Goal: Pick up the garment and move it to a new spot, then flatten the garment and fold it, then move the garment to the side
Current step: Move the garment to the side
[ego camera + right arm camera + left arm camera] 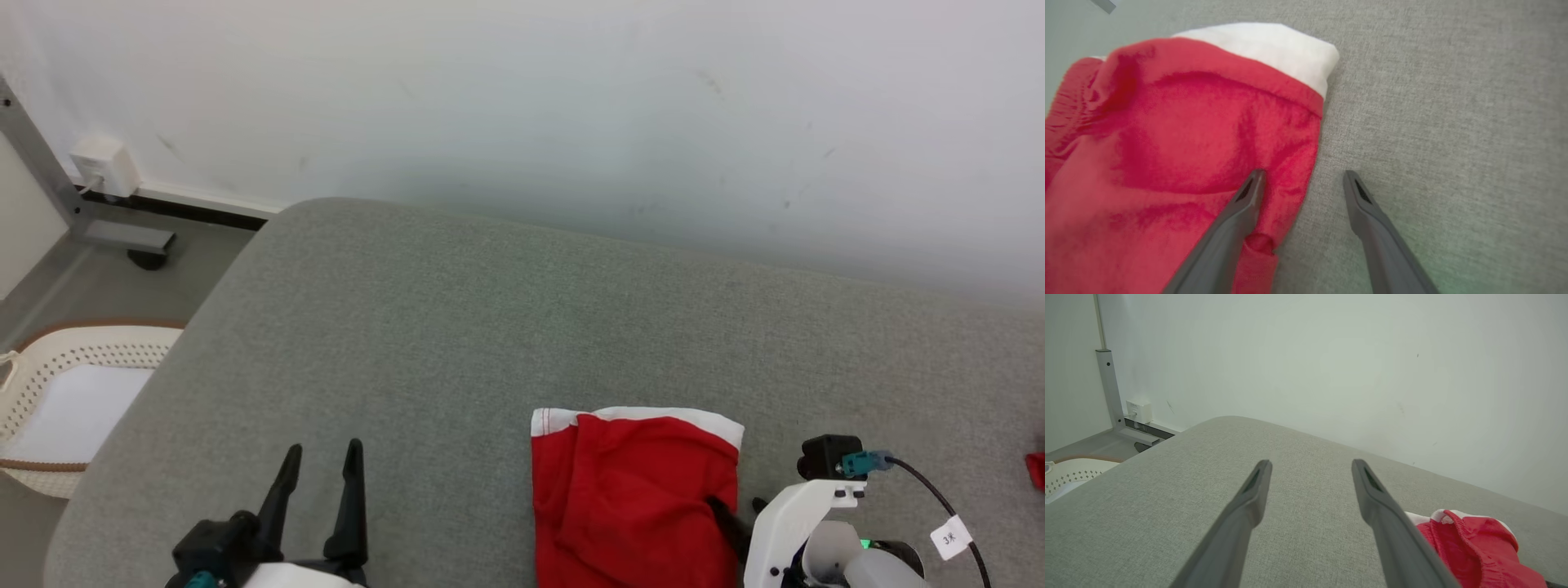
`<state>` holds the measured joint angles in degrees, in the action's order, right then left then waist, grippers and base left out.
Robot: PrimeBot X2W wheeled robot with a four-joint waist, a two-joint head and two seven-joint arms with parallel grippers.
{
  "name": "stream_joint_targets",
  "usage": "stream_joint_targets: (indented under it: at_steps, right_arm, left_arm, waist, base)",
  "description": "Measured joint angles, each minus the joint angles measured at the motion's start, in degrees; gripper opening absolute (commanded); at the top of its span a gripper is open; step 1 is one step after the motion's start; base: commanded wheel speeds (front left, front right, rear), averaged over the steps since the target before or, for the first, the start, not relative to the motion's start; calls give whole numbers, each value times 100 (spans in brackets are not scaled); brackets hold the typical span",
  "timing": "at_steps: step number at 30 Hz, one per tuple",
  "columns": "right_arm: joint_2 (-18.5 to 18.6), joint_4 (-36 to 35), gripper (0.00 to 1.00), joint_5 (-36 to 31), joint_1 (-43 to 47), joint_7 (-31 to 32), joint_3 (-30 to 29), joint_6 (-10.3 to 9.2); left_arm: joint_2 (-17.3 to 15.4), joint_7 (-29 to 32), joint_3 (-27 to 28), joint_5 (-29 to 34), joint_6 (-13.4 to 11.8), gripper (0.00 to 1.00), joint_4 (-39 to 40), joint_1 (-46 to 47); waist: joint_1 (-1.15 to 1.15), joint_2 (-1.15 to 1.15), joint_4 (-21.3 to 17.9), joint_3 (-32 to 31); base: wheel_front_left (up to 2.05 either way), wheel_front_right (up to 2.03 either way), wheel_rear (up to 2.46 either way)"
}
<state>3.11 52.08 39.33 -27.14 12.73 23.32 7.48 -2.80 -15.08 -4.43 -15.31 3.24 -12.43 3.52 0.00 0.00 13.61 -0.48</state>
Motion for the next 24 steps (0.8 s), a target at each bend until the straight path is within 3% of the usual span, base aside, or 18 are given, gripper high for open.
stream_joint_targets:
  at_steps: [6,7,8,10,17,24]
  right_arm:
    - [36,-16,100,598,-163,693,281,-1]
    - [43,-16,80,684,-182,779,334,-2]
    - [46,-10,48,742,-208,840,374,-2]
    - [43,64,0,760,-263,835,413,-2]
    - [-23,199,0,771,-338,364,563,3]
    - [14,204,0,601,-684,-103,597,4]
  left_arm:
    - [1,0,-10,-1,0,100,16,0]
    - [1,0,-12,-1,0,100,16,1]
    - [1,0,-14,-1,1,100,15,1]
    - [1,0,-12,-1,0,100,11,1]
    - [1,0,10,9,2,100,-2,-9]
    - [1,0,-5,67,60,100,45,-18]
  waist:
    - [0,0,166,65]
    - [0,0,180,71]
    - [0,0,191,75]
    - [0,0,200,73]
    - [0,0,92,-8]
    - [0,0,-315,-69]
  base:
    - [0,0,0]
    - [0,0,0]
    - [0,0,0]
    - [0,0,0]
    - [0,0,0]
    - [0,0,0]
